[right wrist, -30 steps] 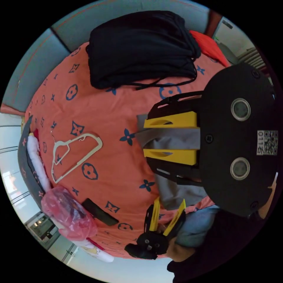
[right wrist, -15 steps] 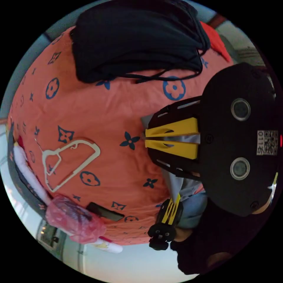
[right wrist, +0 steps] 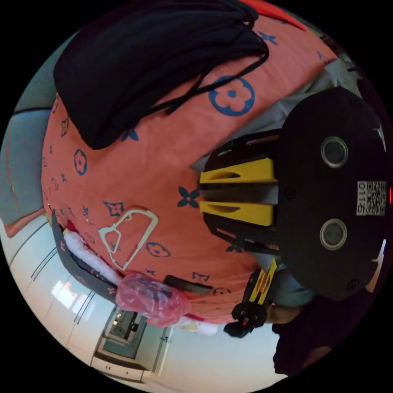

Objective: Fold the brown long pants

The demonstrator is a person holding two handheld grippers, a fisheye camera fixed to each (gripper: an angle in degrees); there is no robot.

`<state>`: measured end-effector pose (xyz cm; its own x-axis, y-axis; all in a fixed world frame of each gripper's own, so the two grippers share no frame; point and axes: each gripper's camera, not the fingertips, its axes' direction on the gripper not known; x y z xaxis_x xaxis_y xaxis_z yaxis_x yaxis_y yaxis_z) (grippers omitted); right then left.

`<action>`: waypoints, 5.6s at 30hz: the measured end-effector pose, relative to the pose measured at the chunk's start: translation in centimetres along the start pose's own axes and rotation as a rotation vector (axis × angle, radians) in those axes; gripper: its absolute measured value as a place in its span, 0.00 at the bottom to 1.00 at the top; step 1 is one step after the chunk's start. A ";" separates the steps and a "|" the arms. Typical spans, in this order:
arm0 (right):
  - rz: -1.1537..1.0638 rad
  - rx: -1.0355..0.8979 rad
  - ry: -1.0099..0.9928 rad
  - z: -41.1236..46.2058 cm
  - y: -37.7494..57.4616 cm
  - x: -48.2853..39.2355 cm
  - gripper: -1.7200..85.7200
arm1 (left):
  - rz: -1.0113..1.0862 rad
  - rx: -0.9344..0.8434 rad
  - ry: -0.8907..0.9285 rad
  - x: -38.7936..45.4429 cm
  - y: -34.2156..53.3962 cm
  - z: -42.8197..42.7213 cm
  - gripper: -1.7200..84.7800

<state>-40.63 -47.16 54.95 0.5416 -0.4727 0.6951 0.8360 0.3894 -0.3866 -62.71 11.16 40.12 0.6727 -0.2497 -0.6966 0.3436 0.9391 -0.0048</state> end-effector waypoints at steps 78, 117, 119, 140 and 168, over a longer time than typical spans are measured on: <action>1.066 1.004 -0.329 21.0 101.0 20.6 0.12 | 0.372 0.265 -0.044 28.3 1.5 -5.9 0.18; -0.164 0.102 0.434 24.1 65.3 -16.5 0.20 | -0.031 0.800 0.376 3.8 24.0 -4.5 0.18; -0.030 0.065 0.519 23.4 66.2 -14.2 0.19 | -0.033 0.730 0.386 4.6 21.9 -2.9 0.18; 0.060 0.294 0.559 17.2 73.4 -13.7 0.24 | -0.366 0.598 0.517 2.9 13.8 6.5 0.24; 0.554 0.651 0.174 -2.8 74.0 9.0 0.05 | -0.357 0.404 0.270 7.3 7.2 3.5 0.25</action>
<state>26.32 -24.81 30.92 0.9054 -0.1751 0.3869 0.2608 0.9482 -0.1812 -53.00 15.24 37.50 0.2984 -0.4146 -0.8597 0.7746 0.6314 -0.0357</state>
